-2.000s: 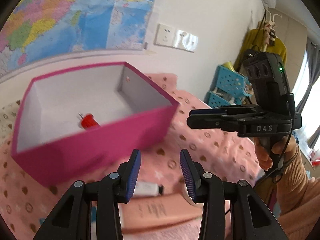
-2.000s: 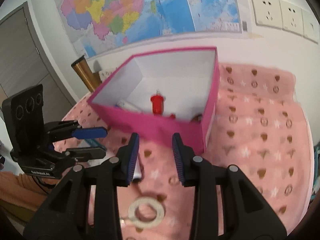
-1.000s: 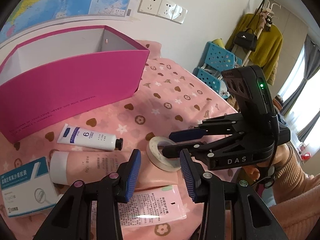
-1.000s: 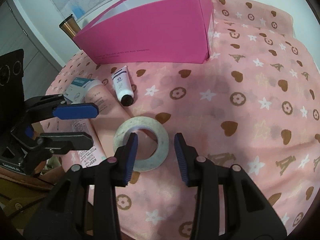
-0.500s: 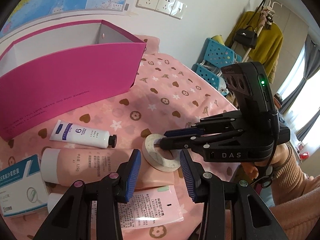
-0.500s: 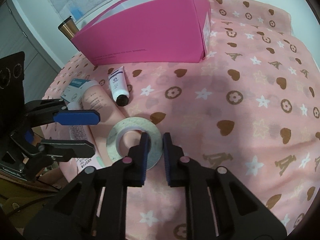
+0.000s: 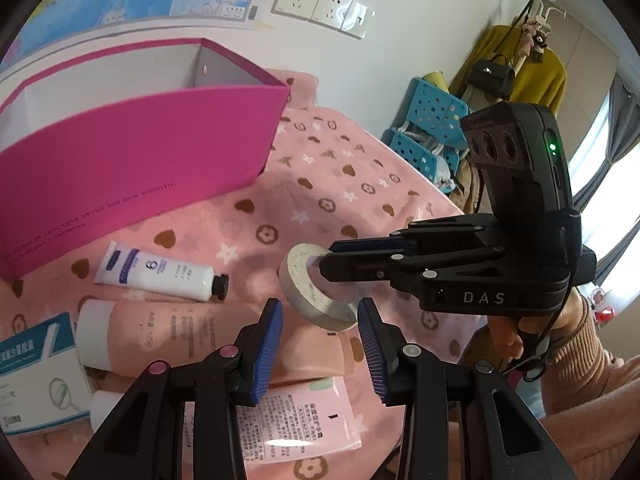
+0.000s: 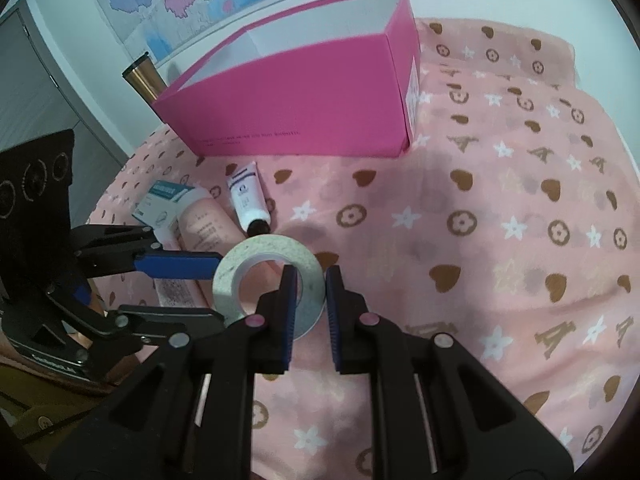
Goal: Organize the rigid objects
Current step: 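Carry the white tape roll into the pink box and open the right tool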
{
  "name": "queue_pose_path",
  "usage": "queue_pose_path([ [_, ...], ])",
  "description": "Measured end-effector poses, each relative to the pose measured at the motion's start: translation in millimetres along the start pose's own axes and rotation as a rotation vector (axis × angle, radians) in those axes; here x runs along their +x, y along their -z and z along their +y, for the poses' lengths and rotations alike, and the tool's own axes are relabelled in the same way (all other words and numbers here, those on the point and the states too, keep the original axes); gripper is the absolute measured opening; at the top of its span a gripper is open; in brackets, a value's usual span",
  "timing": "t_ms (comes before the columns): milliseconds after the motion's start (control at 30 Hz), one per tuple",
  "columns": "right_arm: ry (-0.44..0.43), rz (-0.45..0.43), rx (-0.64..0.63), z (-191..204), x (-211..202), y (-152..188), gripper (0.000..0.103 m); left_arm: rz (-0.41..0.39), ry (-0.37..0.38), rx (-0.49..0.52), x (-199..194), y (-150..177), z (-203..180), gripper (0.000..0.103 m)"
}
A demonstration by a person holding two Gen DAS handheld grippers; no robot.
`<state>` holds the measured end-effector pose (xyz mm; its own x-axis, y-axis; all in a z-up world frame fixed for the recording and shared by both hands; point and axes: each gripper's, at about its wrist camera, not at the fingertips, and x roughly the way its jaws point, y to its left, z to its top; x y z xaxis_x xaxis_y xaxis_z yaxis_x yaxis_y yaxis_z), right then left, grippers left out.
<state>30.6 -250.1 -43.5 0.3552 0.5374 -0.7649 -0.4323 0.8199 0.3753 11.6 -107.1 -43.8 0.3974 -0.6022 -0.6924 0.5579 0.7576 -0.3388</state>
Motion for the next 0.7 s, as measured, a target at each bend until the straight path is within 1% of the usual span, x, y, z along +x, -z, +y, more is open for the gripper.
queue_pose_path([
  [233,0.003,-0.038,-0.013,7.9,-7.8,-11.9,0.016,-0.041,0.007,-0.016,-10.0,-10.5,3.9,0.035],
  [700,0.032,-0.103,-0.088,22.8,-20.4,-49.0,0.016,-0.121,-0.028,-0.012,-32.1,-40.0,11.6,0.035],
])
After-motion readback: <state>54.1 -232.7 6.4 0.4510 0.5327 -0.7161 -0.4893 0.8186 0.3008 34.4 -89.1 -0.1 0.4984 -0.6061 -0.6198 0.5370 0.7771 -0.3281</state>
